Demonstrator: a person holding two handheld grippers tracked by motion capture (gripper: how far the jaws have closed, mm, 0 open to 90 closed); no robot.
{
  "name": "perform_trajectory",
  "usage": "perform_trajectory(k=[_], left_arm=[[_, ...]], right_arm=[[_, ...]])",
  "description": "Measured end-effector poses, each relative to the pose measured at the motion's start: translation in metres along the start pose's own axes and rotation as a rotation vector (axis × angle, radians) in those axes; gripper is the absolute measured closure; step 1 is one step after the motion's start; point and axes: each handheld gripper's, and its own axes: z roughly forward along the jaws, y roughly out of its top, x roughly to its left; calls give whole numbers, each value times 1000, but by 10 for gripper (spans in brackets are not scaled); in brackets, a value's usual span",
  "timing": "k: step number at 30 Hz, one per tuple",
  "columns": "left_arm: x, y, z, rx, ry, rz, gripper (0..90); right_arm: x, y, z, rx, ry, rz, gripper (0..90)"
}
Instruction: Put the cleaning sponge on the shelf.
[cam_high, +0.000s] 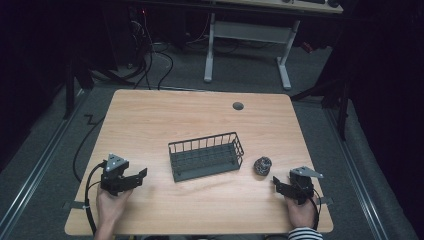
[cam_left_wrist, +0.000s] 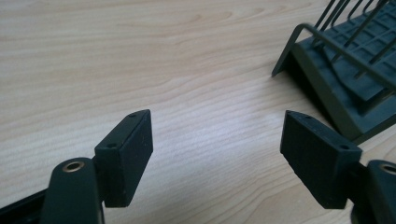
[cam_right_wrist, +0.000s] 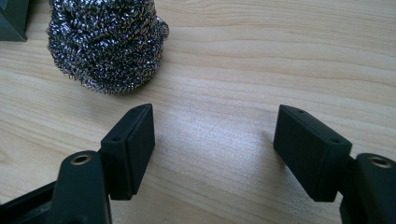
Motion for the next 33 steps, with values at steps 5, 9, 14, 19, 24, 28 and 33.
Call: perform_trajectory(k=[5,9,14,19,24,28,33], left_arm=[[6,-8,4,18,10,-22,260],[9,-11,9,31,27,-29,260],[10,-12,14,41,49,-23,259],[11,-13,17,50,74,-30,251],[12,-14,21,61,91,-23,252],[13,-15,26,76,92,-26,258],[13,-14,28,77,100,-17,260]], right_arm=[[0,0,0,2,0,0,295],[0,0,0,0,0,-1,294],[0,0,0,2,-1,-1,294],[0,0,0,0,0,0,294],[0,0,0,1,0,0,294],[0,0,0,1,0,-1,293],[0,0,0,1,0,-1,293]])
